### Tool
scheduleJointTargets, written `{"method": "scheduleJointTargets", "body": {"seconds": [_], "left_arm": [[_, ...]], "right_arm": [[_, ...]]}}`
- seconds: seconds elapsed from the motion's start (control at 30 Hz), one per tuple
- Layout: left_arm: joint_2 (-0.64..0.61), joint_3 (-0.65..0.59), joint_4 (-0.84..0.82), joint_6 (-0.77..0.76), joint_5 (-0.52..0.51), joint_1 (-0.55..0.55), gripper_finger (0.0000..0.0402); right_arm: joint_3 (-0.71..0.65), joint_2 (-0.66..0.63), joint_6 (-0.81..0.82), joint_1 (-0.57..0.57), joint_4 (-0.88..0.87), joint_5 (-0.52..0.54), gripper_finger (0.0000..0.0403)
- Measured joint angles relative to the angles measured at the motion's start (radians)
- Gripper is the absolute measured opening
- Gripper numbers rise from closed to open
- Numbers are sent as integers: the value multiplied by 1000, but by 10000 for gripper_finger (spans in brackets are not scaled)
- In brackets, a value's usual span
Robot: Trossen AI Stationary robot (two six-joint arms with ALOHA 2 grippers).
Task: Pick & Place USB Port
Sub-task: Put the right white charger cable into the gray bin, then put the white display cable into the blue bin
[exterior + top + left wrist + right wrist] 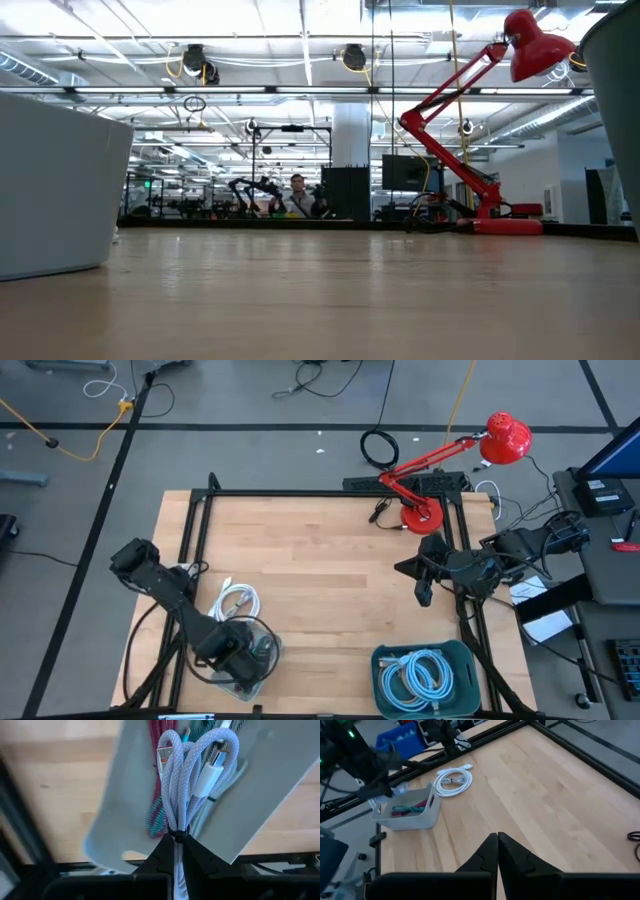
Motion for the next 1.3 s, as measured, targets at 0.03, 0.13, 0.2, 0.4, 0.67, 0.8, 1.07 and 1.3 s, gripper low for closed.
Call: {"method": "scheduleJointTargets", "body": {"seconds": [0.03,0.13,0.2,0.4,0.67,0.8,1.07,1.3], "left_arm": [[0,-24,42,-3,3,-2,13],[0,-102,222,17,10,-1,13],[0,-151,326,35,5,-1,13],[0,-217,361,15,13,-1,70],[-1,-216,356,39,-6,2,110],[-4,-216,363,39,-14,11,118],[-158,-215,180,22,-197,42,119],[-325,-214,-116,44,-279,114,120]], "right_arm": [[0,1,0,0,5,-1,0],[0,6,3,0,6,-22,0],[0,11,6,0,4,-25,0],[-1,16,19,0,2,-33,0],[-20,17,33,0,10,-50,0],[-44,18,46,0,14,-54,0],[-54,18,17,-1,90,-54,0],[-54,18,4,-7,109,-54,0]]}}
